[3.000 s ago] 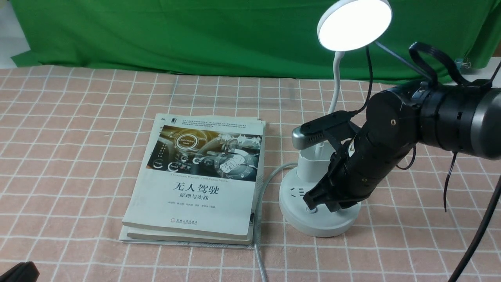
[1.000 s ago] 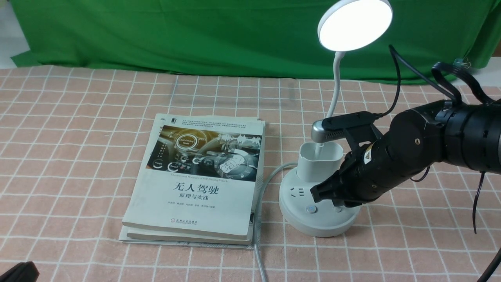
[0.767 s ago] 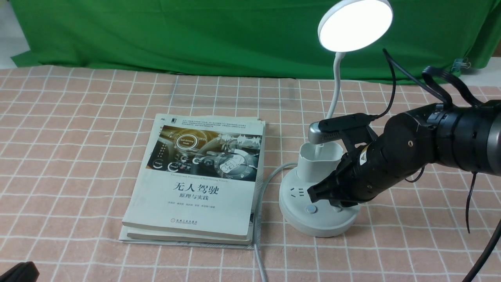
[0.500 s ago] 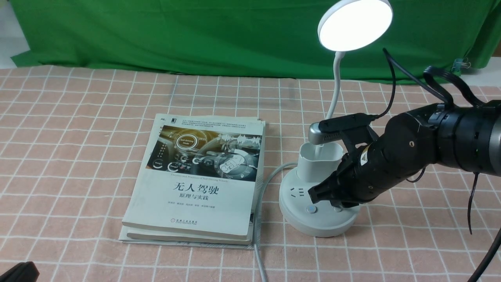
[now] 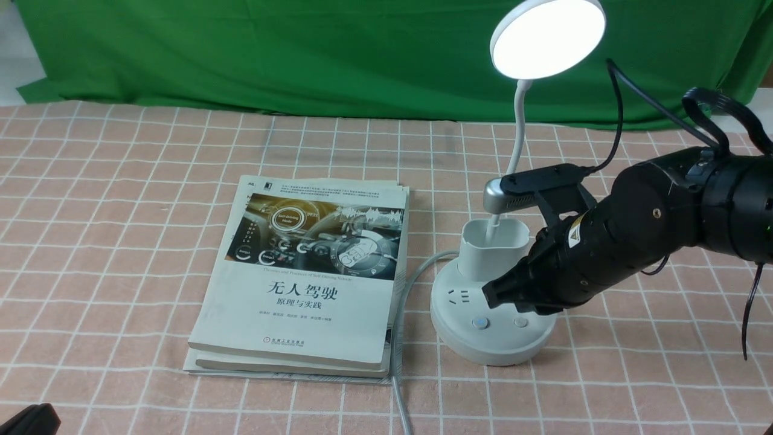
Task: Turn off the table lamp on the pink coffee tablecloth by hand.
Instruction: 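Press the power button on the lamp base to turn the lamp off with the right gripper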
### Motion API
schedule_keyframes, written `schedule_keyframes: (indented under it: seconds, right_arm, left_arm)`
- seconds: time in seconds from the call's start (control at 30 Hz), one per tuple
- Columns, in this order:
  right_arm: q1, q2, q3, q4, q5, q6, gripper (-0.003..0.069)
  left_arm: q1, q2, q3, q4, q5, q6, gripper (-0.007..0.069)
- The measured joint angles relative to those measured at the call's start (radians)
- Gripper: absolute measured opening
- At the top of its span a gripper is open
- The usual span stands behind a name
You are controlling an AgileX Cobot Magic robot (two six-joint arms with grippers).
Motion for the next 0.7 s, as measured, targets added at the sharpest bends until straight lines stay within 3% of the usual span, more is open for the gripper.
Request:
schedule_keyframes:
  seconds: [0.7]
  right_arm:
    - [0.0, 0.009, 0.002, 0.001, 0.02, -0.019, 0.0049]
  left_arm:
    - [0.0, 0.0, 0.0, 0.0, -0.001, 0.0, 0.0006]
